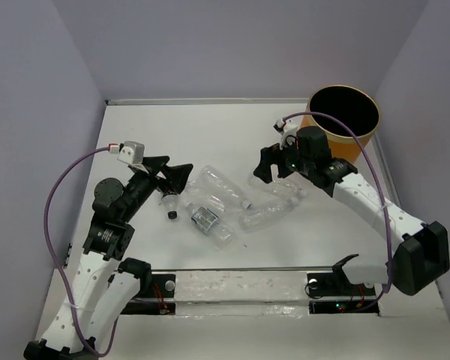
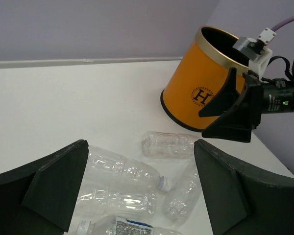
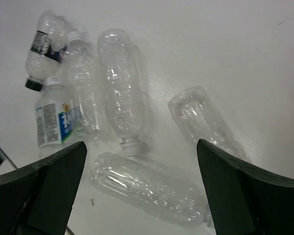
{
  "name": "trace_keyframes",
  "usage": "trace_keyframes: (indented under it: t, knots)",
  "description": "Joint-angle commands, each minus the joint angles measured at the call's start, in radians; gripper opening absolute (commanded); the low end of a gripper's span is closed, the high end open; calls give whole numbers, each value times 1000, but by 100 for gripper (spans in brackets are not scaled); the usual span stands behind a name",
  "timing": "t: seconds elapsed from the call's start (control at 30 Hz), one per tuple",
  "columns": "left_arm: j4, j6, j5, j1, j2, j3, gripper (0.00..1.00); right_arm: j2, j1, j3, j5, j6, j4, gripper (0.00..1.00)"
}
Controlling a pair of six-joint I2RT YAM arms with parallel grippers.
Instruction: Put the plastic bottles in the bin
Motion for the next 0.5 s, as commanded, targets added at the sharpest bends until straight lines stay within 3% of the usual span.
trace_keyframes:
  t: [0.0, 0.37, 0.47]
  knots:
    - [13, 18, 25, 6, 9, 54, 99, 88, 7, 104, 169, -159, -92, 100]
    - [-21, -3, -66, 6, 61, 55, 99, 385, 17, 233, 281, -403, -166, 100]
    - [-70, -12, -170, 6, 93, 66, 99, 434, 17, 260, 301, -443, -189, 100]
